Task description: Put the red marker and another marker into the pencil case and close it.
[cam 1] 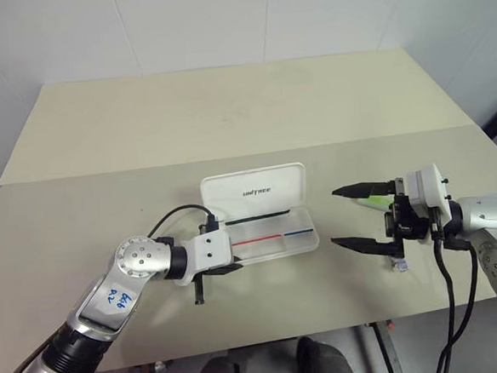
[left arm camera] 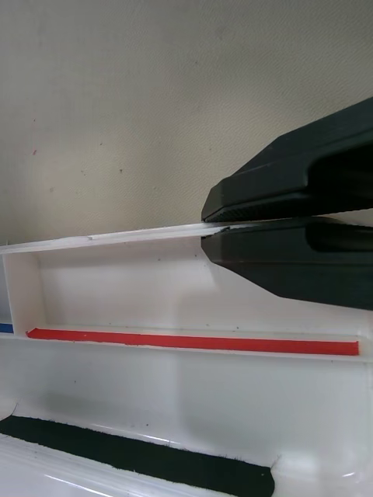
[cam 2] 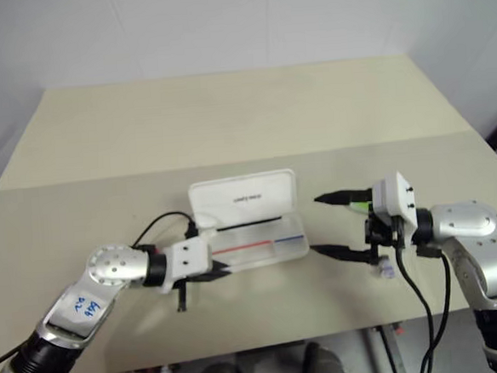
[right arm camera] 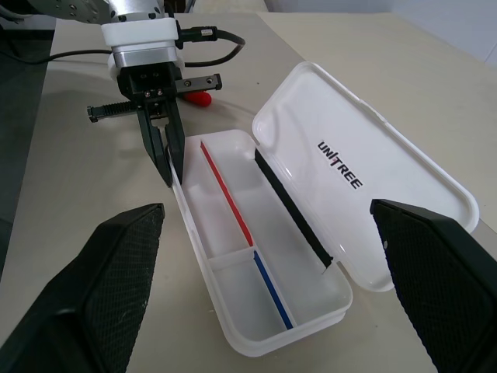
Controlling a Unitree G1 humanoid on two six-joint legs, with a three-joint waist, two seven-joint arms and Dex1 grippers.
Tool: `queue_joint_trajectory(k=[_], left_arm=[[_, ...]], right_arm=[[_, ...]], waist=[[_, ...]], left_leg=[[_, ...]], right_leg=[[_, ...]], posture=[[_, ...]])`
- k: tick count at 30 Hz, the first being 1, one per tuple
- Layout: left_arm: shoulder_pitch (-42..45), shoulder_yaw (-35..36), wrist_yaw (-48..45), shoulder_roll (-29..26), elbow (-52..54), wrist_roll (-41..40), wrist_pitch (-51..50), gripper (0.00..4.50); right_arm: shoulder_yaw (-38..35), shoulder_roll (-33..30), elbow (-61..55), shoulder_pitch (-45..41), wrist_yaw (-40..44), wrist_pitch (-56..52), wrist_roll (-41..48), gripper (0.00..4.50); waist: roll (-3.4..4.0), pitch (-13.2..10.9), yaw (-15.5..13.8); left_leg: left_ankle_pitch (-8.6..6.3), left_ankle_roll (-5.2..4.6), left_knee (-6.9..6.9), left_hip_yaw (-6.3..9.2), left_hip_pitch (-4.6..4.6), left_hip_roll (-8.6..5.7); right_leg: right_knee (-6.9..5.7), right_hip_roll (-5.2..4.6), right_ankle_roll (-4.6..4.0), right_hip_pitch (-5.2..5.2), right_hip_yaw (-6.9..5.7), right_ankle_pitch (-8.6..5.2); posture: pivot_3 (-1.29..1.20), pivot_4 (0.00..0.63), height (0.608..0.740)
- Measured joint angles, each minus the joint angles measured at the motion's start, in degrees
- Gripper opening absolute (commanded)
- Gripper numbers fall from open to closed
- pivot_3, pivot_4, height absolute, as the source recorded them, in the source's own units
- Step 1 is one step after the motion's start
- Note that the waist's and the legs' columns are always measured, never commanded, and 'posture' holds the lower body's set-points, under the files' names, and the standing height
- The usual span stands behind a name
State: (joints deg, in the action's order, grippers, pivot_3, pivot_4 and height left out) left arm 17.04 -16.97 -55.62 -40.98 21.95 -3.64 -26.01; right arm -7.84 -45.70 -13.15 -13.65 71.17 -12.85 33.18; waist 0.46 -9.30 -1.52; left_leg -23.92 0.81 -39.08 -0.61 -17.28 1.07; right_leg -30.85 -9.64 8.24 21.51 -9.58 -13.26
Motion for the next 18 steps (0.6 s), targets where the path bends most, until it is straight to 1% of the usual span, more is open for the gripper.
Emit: queue_joint_trajectory(k=[2, 5, 6, 7, 8, 9, 10, 12, 18], left_arm=[[-0.5, -0.3, -0.3, 0.2, -0.1, -0.2, 0.7, 1.14], [-1.4, -0.5, -0.3, 1.1, -0.3, -0.4, 1.9, 2.23], [-1.6, -0.6, -0.2, 1.4, -0.5, -0.4, 2.6, 2.50], [-1.6, -0.7, -0.1, 1.6, -0.6, -0.4, 2.8, 2.62], [-1.6, -1.1, 0.2, 2.3, -0.7, -0.4, 3.8, 3.04], [-1.6, -0.9, 0.5, 2.5, -0.7, -0.5, 4.2, 3.17], [-1.7, -0.8, 0.6, 2.7, -0.6, -0.6, 4.4, 3.41], [-2.2, -0.1, 0.7, 3.0, -0.3, -1.1, 5.2, 4.06], [-4.9, 2.9, 2.0, 4.1, 0.7, -2.7, 7.8, 4.06]], right_arm=[[0.3, 0.4, 0.0, -0.1, 0.0, 0.0, 0.0, 4.50], [0.8, 0.9, 0.1, -0.7, 0.0, 0.0, 0.0, 4.50], [0.9, 1.0, 0.1, -1.0, 0.0, 0.1, 0.0, 4.50], [0.9, 1.1, 0.1, -1.1, 0.0, 0.1, -0.1, 4.50], [1.1, 1.3, 0.3, -1.5, 0.0, 0.2, -0.1, 4.50], [1.3, 1.4, 0.6, -1.6, 0.1, 0.2, -0.1, 4.50], [1.4, 1.7, 0.8, -1.9, 0.1, 0.3, -0.3, 4.50], [2.3, 2.5, 1.8, -2.7, 0.3, 0.4, -0.5, 4.50], [3.7, 3.8, 3.2, -4.1, 1.1, 1.2, -1.2, 4.50]], waist=[[0.00, 0.0, 0.0], [0.00, 0.0, 0.0], [0.00, 0.0, -0.1], [0.00, 0.0, -0.1], [0.00, 0.0, 0.0], [0.00, 0.0, 0.0], [0.00, 0.0, 0.0], [0.00, 0.0, 0.1], [-0.01, 0.0, 0.0]], left_leg=[[0.00, 0.00, 0.00, 0.00, 0.00, 0.00], [0.00, 0.00, -0.04, 0.00, 0.00, 0.00], [0.00, 0.00, -0.04, 0.01, 0.00, 0.00], [0.00, 0.00, -0.05, 0.01, 0.00, 0.00], [0.00, 0.00, -0.05, 0.02, 0.00, 0.00], [0.00, 0.00, -0.05, 0.02, 0.00, 0.01], [0.00, 0.00, -0.05, 0.01, 0.00, 0.00], [0.00, 0.00, -0.05, 0.00, 0.00, 0.01], [0.00, 0.00, -0.07, 0.03, 0.00, 0.01]], right_leg=[[0.00, 0.00, 0.00, 0.00, 0.01, 0.00], [0.00, 0.00, 0.00, 0.00, 0.01, 0.00], [0.00, 0.00, 0.00, 0.00, 0.01, 0.00], [0.00, 0.00, 0.00, 0.00, 0.01, 0.00], [-0.01, 0.00, 0.00, 0.00, 0.00, 0.00], [-0.01, 0.01, 0.00, 0.00, 0.01, 0.00], [-0.02, 0.01, 0.00, 0.00, 0.01, 0.00], [-0.02, 0.00, 0.00, 0.00, 0.03, 0.00], [-0.01, 0.02, 0.00, 0.00, 0.03, 0.00]], posture=[[0.00, 0.150, 0.740], [0.00, 0.150, 0.740], [0.00, 0.150, 0.740], [0.00, 0.150, 0.740], [0.00, 0.150, 0.740], [0.00, 0.150, 0.740], [0.00, 0.150, 0.740], [0.00, 0.150, 0.740], [0.00, 0.150, 0.740]])
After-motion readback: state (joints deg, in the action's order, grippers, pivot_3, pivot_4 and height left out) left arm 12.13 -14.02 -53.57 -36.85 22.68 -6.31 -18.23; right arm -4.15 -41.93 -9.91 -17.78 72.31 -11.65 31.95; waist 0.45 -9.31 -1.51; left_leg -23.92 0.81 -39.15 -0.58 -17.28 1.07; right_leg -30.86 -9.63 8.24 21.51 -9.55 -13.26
